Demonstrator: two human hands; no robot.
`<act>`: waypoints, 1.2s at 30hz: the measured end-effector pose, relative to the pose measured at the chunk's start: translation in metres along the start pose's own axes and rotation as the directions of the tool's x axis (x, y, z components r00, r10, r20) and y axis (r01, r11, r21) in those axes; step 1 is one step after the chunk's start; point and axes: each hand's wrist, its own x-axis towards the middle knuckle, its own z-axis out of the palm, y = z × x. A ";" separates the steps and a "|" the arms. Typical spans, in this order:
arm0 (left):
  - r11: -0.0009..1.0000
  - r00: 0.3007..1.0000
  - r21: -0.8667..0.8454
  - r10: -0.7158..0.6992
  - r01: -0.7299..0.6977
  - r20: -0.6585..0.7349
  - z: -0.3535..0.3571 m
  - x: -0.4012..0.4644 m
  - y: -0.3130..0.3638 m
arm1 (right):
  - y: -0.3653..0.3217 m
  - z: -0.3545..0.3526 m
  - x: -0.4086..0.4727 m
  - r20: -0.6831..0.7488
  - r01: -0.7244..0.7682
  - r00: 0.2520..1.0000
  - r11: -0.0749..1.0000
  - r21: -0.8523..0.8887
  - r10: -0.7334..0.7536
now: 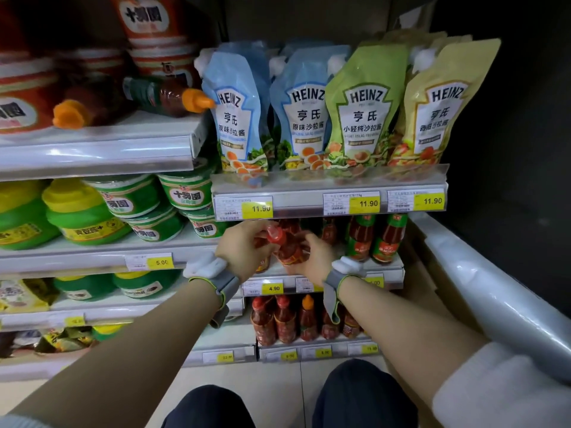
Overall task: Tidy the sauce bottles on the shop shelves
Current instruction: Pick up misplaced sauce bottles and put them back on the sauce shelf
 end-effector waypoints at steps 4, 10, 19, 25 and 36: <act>1.000 0.998 0.019 -0.010 0.012 -0.068 0.013 0.005 -0.005 | 0.005 0.005 0.011 -0.024 -0.016 1.000 1.000 -0.019 0.016; 0.998 0.994 0.064 0.022 -0.015 -0.103 0.026 0.012 -0.013 | 0.013 0.012 0.021 -0.042 -0.069 0.997 0.997 -0.040 0.067; 0.997 0.997 0.051 -0.052 0.055 -0.058 0.035 0.024 -0.015 | 0.014 0.019 0.027 -0.069 -0.106 0.992 0.994 -0.036 0.103; 0.993 0.998 0.100 -0.058 0.060 -0.030 0.038 0.027 -0.017 | 0.014 0.022 0.031 -0.061 -0.148 0.987 0.989 -0.019 0.147; 0.986 0.999 0.166 -0.011 0.018 -0.044 0.040 0.026 -0.017 | 0.016 0.025 0.036 -0.015 -0.180 0.983 0.983 0.041 0.181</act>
